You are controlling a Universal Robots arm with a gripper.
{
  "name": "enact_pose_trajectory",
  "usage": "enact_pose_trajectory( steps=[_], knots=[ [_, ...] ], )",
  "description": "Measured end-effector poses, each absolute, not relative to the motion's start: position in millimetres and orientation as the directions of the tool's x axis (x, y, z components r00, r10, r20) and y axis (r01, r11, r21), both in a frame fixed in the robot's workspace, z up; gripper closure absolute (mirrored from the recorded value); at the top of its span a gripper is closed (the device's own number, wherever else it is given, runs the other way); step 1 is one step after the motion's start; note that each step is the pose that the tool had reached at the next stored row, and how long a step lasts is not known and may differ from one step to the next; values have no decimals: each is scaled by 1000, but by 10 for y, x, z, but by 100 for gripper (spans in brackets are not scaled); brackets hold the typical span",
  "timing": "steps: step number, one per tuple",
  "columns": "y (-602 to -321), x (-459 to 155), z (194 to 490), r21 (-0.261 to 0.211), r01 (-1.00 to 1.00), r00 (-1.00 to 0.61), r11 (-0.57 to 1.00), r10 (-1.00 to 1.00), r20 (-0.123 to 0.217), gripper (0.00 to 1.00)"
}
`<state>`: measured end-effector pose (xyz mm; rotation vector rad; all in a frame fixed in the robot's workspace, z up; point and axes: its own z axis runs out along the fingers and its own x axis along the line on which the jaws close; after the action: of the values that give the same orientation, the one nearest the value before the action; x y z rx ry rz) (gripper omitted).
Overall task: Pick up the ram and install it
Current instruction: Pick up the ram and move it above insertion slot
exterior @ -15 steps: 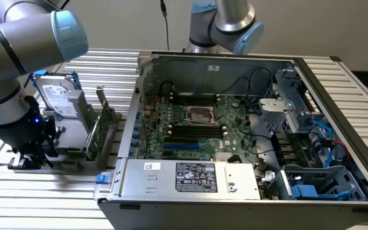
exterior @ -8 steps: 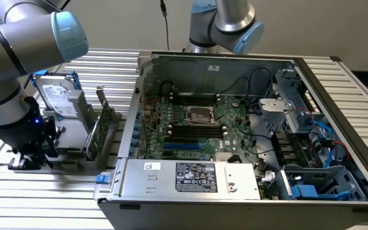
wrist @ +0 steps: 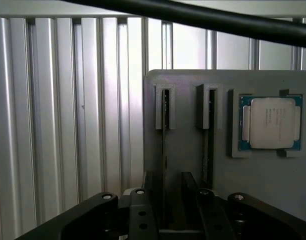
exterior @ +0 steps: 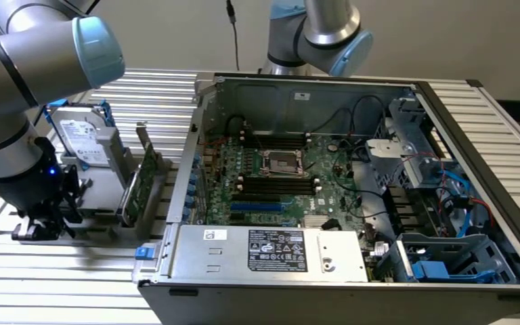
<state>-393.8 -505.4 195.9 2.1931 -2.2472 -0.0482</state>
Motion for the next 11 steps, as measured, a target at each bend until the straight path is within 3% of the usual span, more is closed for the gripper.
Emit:
enact_pose_trajectory(
  steps=[2,4,8,11],
  knots=[
    [-5054,-3938,1955,23,-999,-25,24,-999,-21,66],
    [-5054,-3938,1952,23,-999,-25,24,-999,-21,79],
    [-5054,-3938,1948,23,-999,-25,24,-999,-20,79],
    [-5054,-3938,1947,23,-999,-25,24,-999,-21,86]
  ],
)
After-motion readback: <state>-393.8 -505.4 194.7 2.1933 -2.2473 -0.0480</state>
